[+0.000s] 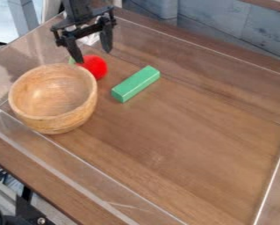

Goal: Move the red fruit to the right

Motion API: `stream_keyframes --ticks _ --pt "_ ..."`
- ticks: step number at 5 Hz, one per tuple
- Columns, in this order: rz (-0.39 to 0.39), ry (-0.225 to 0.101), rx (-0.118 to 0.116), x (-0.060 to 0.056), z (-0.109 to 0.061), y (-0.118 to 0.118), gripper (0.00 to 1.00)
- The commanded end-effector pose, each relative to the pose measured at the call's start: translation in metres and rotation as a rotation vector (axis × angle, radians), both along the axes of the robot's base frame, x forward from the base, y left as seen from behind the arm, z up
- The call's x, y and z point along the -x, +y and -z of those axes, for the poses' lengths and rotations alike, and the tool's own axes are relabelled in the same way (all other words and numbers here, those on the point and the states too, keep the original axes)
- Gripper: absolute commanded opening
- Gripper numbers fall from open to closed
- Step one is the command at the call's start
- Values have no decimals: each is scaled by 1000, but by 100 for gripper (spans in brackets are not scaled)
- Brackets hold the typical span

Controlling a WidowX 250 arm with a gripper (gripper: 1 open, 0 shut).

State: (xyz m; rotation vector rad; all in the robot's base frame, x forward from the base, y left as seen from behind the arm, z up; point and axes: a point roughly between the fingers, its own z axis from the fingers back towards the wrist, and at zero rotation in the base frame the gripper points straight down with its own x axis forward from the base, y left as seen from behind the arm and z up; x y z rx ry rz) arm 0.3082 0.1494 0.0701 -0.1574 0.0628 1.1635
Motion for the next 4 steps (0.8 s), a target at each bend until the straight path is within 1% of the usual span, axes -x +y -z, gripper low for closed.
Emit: stream_keyframes --ticks 1,2,3,4 --pt "-109 -54 -33 -11 -13 13 100" --pt "-204 -52 -35 -15 -6 9 100" --pt "-268 -50 -43 -20 1 4 100" --pt "-257 -50 -56 -26 15 -4 100"
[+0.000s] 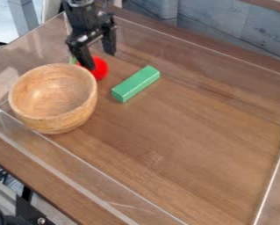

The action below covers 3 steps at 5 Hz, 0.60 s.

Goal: Move the red fruit to the right

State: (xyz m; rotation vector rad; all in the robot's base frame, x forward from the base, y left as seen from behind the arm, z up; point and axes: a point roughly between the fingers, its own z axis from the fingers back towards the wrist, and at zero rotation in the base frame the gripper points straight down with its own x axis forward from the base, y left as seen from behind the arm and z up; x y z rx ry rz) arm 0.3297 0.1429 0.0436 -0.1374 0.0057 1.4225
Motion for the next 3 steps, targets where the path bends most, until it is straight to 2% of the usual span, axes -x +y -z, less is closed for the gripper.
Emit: stream_keyframes --ticks 1,3 --pt "9 -38 -30 -11 0 -2 100" --pt "-45 -57 -49 -2 -1 18 100"
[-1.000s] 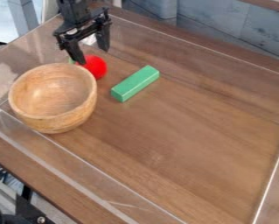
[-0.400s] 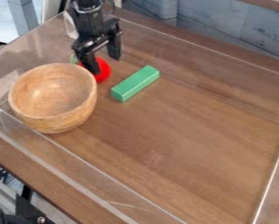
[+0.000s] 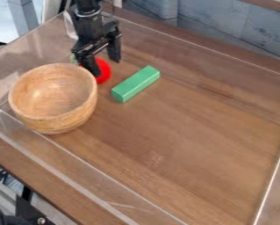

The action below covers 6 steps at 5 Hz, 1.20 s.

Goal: Move the red fruit to the right

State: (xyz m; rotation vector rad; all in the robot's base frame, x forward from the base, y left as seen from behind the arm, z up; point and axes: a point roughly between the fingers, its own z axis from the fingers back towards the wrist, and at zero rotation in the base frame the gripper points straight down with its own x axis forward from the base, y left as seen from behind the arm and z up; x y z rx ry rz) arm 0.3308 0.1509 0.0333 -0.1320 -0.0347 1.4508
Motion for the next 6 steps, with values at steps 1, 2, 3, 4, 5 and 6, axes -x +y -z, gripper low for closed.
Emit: stream_keyframes --ticks 1,2,3,4,5,6 --pt "-6 -46 -36 0 -1 12 100" --pt "3 -57 -50 1 10 14 100" --pt "-29 -62 -69 1 2 4 100" --pt "-61 -69 -89 0 -5 -6 100" --pt "-129 -66 -93 3 -4 -7 0" --pt "-135 -66 -93 3 -1 -2 0"
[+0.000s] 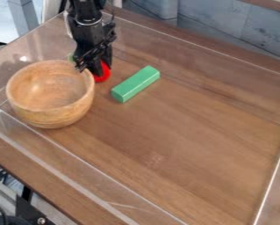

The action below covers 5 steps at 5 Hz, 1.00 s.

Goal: Move the red fruit to the right

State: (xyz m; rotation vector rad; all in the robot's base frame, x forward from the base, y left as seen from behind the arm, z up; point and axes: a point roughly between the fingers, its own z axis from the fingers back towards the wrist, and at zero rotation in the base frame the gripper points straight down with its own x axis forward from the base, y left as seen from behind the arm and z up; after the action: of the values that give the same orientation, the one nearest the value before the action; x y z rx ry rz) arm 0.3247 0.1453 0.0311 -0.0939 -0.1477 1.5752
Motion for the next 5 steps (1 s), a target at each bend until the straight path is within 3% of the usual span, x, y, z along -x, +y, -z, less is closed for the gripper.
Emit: stream_keyframes --ticks 1,3,4,5 --pt "-7 -15 15 -1 -11 7 0" --pt "54 -8 46 4 -10 -9 0" --pt "71 -7 67 9 -17 0 0" --pt "88 -6 91 13 -24 9 100"
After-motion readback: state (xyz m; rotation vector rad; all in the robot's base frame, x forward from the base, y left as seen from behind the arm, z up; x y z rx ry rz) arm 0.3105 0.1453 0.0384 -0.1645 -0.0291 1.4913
